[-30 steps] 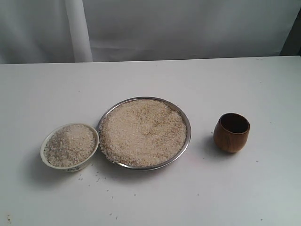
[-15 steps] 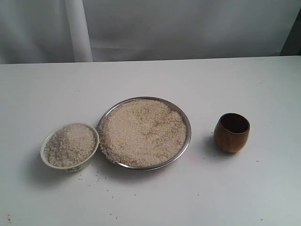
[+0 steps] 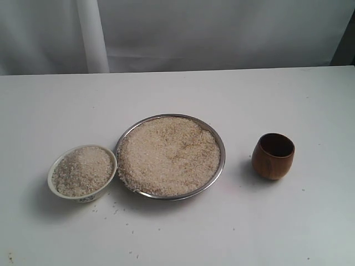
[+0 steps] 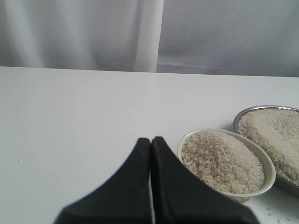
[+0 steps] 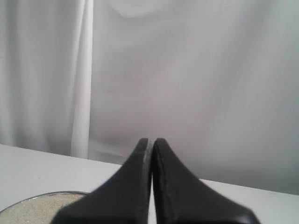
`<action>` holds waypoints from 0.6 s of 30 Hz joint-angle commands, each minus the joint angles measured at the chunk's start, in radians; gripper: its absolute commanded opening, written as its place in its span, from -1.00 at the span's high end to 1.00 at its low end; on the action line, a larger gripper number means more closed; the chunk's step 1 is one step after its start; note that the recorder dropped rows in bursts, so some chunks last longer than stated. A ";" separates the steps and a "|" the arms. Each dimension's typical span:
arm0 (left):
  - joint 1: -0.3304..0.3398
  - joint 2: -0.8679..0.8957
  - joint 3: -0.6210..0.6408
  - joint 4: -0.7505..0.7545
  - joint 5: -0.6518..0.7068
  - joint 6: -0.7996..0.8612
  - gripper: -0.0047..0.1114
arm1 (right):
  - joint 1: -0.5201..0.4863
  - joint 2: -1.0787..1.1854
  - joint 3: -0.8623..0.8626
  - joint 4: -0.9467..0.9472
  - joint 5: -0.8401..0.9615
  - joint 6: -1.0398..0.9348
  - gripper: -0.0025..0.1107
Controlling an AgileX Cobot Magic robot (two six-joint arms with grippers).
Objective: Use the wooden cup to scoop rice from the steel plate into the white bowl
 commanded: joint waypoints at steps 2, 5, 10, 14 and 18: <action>-0.004 -0.003 -0.003 -0.005 -0.005 -0.002 0.92 | -0.012 -0.056 0.004 0.016 0.049 -0.006 0.95; -0.004 -0.003 -0.003 -0.005 -0.005 -0.002 0.92 | -0.018 -0.105 0.004 0.016 0.153 -0.014 0.95; -0.004 -0.003 -0.003 -0.005 -0.005 -0.002 0.92 | -0.018 -0.131 0.004 0.000 0.254 -0.030 0.95; -0.004 -0.003 -0.003 -0.005 -0.005 -0.004 0.92 | -0.018 -0.131 0.004 0.000 0.314 -0.040 0.95; -0.004 -0.003 -0.003 -0.005 -0.005 -0.004 0.92 | -0.018 -0.131 0.004 0.007 0.414 -0.041 0.95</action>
